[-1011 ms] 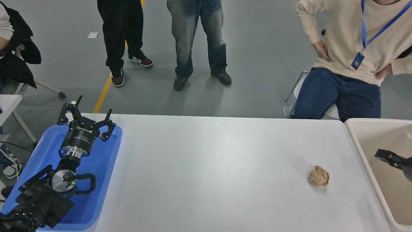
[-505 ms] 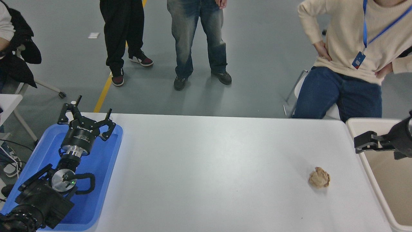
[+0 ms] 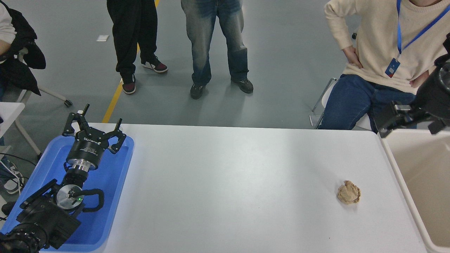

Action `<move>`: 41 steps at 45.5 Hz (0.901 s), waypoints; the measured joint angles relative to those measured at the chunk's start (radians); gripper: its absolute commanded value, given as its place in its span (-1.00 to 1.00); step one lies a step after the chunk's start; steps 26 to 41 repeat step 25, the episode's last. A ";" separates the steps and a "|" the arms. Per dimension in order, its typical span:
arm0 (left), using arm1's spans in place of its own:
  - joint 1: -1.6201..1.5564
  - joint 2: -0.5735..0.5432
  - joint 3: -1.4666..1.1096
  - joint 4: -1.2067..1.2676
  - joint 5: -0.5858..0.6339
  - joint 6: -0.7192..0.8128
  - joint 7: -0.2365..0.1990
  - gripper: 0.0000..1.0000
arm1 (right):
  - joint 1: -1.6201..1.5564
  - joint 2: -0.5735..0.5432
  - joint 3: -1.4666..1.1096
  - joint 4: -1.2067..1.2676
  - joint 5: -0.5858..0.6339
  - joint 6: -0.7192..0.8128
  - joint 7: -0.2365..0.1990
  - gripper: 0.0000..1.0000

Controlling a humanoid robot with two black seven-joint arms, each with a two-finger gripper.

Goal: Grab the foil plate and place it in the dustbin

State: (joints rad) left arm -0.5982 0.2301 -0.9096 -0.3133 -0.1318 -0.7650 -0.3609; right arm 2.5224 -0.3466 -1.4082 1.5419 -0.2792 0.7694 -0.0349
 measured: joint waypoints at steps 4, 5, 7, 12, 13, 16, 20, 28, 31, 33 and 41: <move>0.000 0.000 0.000 0.000 0.000 0.000 0.000 1.00 | 0.013 0.020 0.005 0.001 0.006 0.005 0.000 1.00; 0.000 0.000 0.000 0.000 0.000 0.000 0.000 1.00 | 0.016 0.024 0.006 0.001 0.007 0.006 0.000 1.00; 0.000 0.000 0.000 0.000 0.000 0.000 0.000 1.00 | 0.020 0.030 0.007 0.001 0.009 0.008 0.000 1.00; 0.000 0.000 0.000 0.000 0.000 0.000 0.000 1.00 | 0.030 0.043 0.009 -0.002 0.013 0.011 0.000 1.00; 0.000 0.000 0.000 0.000 0.000 0.000 0.000 1.00 | 0.031 0.045 0.008 -0.003 0.013 0.012 0.000 1.00; 0.000 0.000 0.000 0.000 0.000 0.000 0.000 1.00 | 0.035 0.050 0.006 -0.005 0.015 0.013 0.000 1.00; 0.000 0.000 0.000 0.000 0.000 0.000 0.000 1.00 | 0.038 0.053 0.002 -0.006 0.016 0.014 0.000 1.00; 0.000 0.000 0.000 0.000 0.000 0.000 0.000 1.00 | 0.040 0.057 -0.001 -0.008 0.017 0.015 0.000 1.00; 0.000 0.000 0.000 0.000 0.000 0.000 0.000 1.00 | 0.040 0.057 -0.001 -0.008 0.017 0.015 0.000 1.00; 0.000 0.000 0.000 0.000 0.000 0.000 0.000 1.00 | 0.040 0.057 -0.001 -0.008 0.017 0.015 0.000 1.00; 0.000 0.000 0.000 0.000 0.000 0.000 0.000 1.00 | 0.040 0.057 -0.001 -0.008 0.017 0.015 0.000 1.00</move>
